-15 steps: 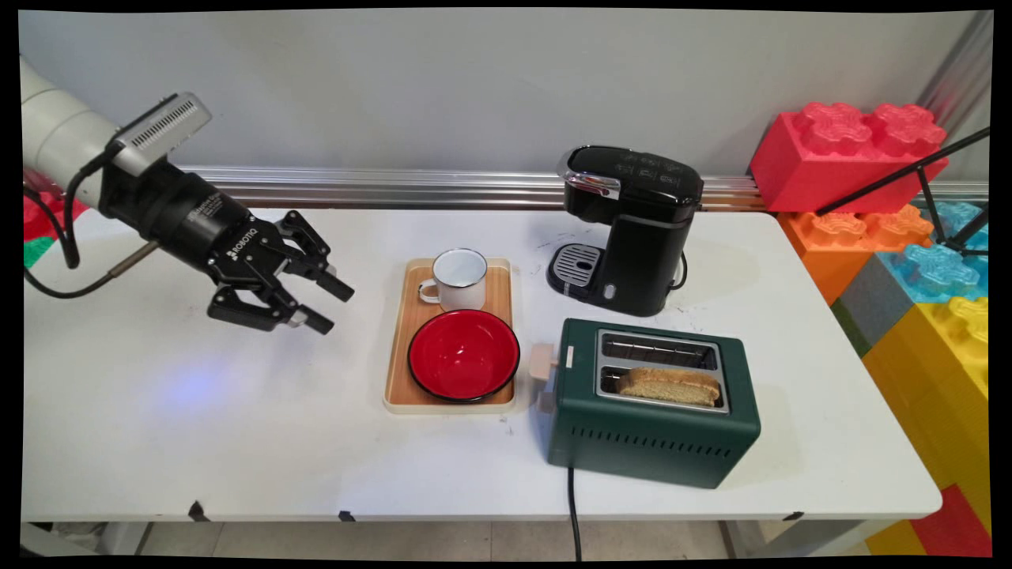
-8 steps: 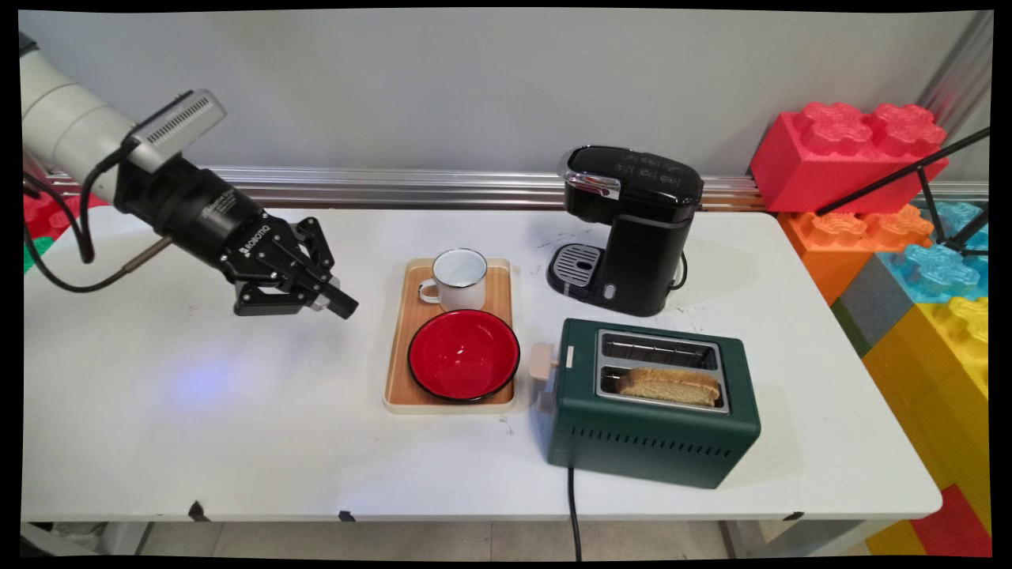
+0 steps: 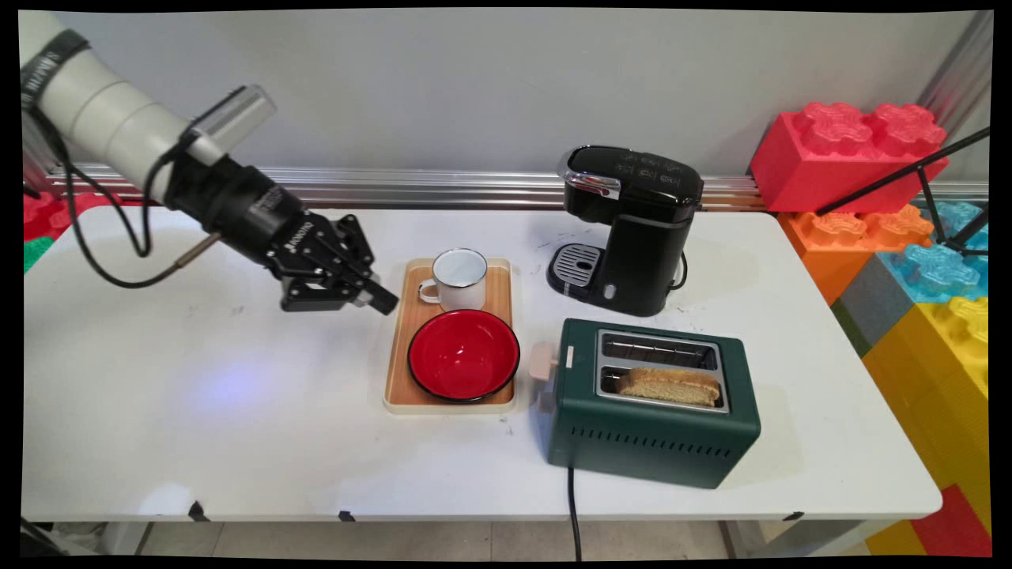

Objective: Press the toaster switch

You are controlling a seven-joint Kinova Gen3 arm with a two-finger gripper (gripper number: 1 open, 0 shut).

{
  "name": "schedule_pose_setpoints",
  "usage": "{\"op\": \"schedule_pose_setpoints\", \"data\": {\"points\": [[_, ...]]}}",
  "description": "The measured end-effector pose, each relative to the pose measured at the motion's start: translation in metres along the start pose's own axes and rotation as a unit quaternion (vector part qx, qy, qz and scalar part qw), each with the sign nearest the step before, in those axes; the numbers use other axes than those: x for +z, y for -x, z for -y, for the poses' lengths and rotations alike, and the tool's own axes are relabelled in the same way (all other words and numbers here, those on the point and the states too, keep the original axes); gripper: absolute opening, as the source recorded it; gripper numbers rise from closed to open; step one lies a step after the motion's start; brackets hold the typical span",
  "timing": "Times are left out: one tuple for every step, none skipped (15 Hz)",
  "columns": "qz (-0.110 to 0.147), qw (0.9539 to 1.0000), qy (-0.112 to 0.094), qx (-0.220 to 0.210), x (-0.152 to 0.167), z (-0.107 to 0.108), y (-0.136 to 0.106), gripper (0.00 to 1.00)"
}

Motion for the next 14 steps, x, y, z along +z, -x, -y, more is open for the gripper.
{"op": "schedule_pose_setpoints", "data": {"points": [[-0.002, 1.0, -0.001, -0.004, 0.008, 0.002, -0.004, 0.0], [-0.005, 1.0, -0.002, -0.007, 0.017, 0.004, -0.009, 0.0], [-0.007, 0.9999, -0.003, -0.009, 0.024, 0.006, -0.012, 0.0], [-0.009, 0.9999, -0.003, -0.012, 0.033, 0.007, -0.016, 0.0], [-0.012, 0.9998, -0.005, -0.014, 0.042, 0.009, -0.019, 0.0], [-0.014, 0.9998, -0.006, -0.016, 0.05, 0.01, -0.021, 0.0], [-0.016, 0.9997, -0.007, -0.018, 0.06, 0.012, -0.024, 0.0], [-0.018, 0.9996, -0.008, -0.02, 0.07, 0.012, -0.026, 0.0], [-0.02, 0.9995, -0.009, -0.023, 0.079, 0.013, -0.027, 0.0], [-0.022, 0.9994, -0.009, -0.024, 0.087, 0.014, -0.028, 0.0], [-0.023, 0.9993, -0.01, -0.026, 0.095, 0.015, -0.029, 0.0], [-0.024, 0.9992, -0.011, -0.028, 0.104, 0.016, -0.03, 0.0], [-0.025, 0.9992, -0.012, -0.029, 0.109, 0.017, -0.03, 0.0], [-0.025, 0.9991, -0.013, -0.031, 0.116, 0.018, -0.03, 0.0]]}}
